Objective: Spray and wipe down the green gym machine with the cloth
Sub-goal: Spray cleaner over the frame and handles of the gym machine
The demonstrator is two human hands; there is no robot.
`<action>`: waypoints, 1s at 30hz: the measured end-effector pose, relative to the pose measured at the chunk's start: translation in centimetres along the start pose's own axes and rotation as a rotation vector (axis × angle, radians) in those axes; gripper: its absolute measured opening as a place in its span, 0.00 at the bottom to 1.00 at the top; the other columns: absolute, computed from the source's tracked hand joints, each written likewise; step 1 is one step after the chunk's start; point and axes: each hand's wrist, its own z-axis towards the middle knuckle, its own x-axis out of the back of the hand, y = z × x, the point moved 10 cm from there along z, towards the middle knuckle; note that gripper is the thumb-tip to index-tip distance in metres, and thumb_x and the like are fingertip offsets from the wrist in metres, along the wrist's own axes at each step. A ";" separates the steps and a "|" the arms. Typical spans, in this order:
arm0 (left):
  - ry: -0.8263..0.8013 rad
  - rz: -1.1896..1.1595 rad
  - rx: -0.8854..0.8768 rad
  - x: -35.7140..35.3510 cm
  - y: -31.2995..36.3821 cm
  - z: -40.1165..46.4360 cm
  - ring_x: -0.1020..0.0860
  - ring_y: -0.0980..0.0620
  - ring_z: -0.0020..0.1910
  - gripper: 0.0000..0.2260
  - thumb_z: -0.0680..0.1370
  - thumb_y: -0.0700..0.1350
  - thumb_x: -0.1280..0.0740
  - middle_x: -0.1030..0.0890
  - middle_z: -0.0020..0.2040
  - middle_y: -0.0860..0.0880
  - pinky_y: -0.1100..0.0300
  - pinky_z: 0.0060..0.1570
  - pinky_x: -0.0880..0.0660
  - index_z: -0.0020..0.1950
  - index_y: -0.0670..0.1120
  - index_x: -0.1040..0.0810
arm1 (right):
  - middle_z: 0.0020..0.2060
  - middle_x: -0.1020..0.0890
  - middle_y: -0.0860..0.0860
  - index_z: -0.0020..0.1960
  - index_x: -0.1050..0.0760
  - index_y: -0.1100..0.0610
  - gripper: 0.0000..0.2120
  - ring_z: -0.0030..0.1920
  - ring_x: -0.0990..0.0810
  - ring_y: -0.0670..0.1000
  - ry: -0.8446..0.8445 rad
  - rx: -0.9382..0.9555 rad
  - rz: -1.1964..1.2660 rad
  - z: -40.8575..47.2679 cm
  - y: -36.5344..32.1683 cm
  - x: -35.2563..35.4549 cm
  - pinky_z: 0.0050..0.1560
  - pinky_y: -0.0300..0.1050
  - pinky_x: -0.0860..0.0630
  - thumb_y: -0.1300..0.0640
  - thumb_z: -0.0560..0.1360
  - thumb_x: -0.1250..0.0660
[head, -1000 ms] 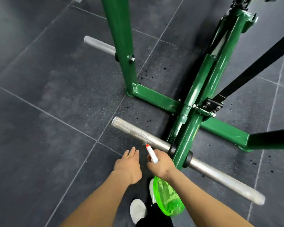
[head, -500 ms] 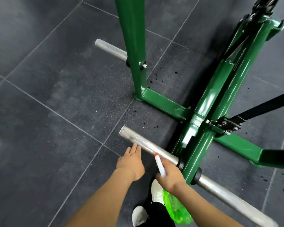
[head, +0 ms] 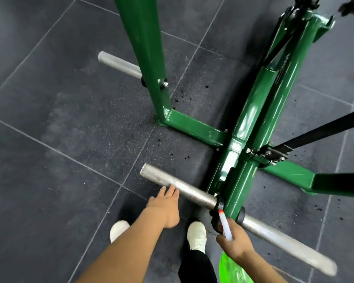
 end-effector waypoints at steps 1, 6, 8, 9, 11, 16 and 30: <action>-0.007 0.021 -0.010 0.1 0.1 0.3 0.61 0.47 0.78 0.32 0.81 0.42 0.44 0.63 0.79 0.51 0.44 0.75 0.49 0.79 0.46 0.59 | 0.35 0.26 0.48 0.40 0.32 0.51 0.07 0.40 0.28 0.54 0.027 0.005 0.050 0.1 -0.4 0.0 0.43 0.47 0.30 0.59 0.67 0.35; 0.014 0.087 -0.074 1.9 0.1 1.6 0.60 0.48 0.78 0.32 0.80 0.41 0.43 0.62 0.79 0.51 0.45 0.75 0.49 0.79 0.47 0.58 | 0.35 0.22 0.56 0.41 0.27 0.59 0.08 0.37 0.24 0.58 0.251 -0.134 0.373 1.5 -1.5 0.6 0.44 0.53 0.24 0.56 0.64 0.34; 0.008 0.115 -0.110 2.6 -0.6 1.8 0.60 0.48 0.78 0.32 0.80 0.41 0.43 0.63 0.79 0.52 0.45 0.75 0.49 0.80 0.47 0.58 | 0.32 0.24 0.57 0.35 0.29 0.57 0.06 0.35 0.25 0.56 0.310 -0.224 0.491 2.4 -1.9 0.7 0.45 0.59 0.22 0.56 0.63 0.34; 0.004 0.135 -0.119 2.8 -1.1 1.7 0.60 0.48 0.78 0.32 0.80 0.42 0.43 0.63 0.79 0.52 0.46 0.75 0.48 0.80 0.47 0.57 | 0.31 0.25 0.57 0.33 0.29 0.57 0.06 0.35 0.26 0.56 0.329 -0.267 0.549 2.7 -1.9 0.7 0.46 0.61 0.22 0.58 0.65 0.32; 0.011 0.193 -0.142 3.8 -2.6 2.0 0.59 0.48 0.78 0.32 0.80 0.43 0.42 0.62 0.79 0.51 0.46 0.75 0.47 0.80 0.47 0.57 | 0.31 0.25 0.58 0.32 0.28 0.58 0.06 0.34 0.26 0.56 0.382 -0.357 0.653 2.8 -2.7 1.1 0.43 0.58 0.22 0.59 0.63 0.31; 0.017 0.278 -0.168 6.2 -6.2 1.7 0.59 0.49 0.78 0.32 0.80 0.41 0.44 0.62 0.79 0.51 0.47 0.75 0.47 0.79 0.47 0.57 | 0.29 0.30 0.55 0.32 0.31 0.58 0.11 0.33 0.32 0.54 0.486 -0.426 0.751 3.0 -4.0 2.1 0.36 0.46 0.33 0.67 0.71 0.35; 0.237 0.165 -0.225 14.6 -7.0 -0.4 0.54 0.51 0.78 0.30 0.81 0.43 0.44 0.58 0.80 0.52 0.50 0.75 0.44 0.80 0.47 0.56 | 0.31 0.28 0.55 0.33 0.32 0.59 0.12 0.29 0.31 0.51 0.561 -0.396 0.587 3.5 -9.2 7.2 0.27 0.40 0.33 0.67 0.73 0.37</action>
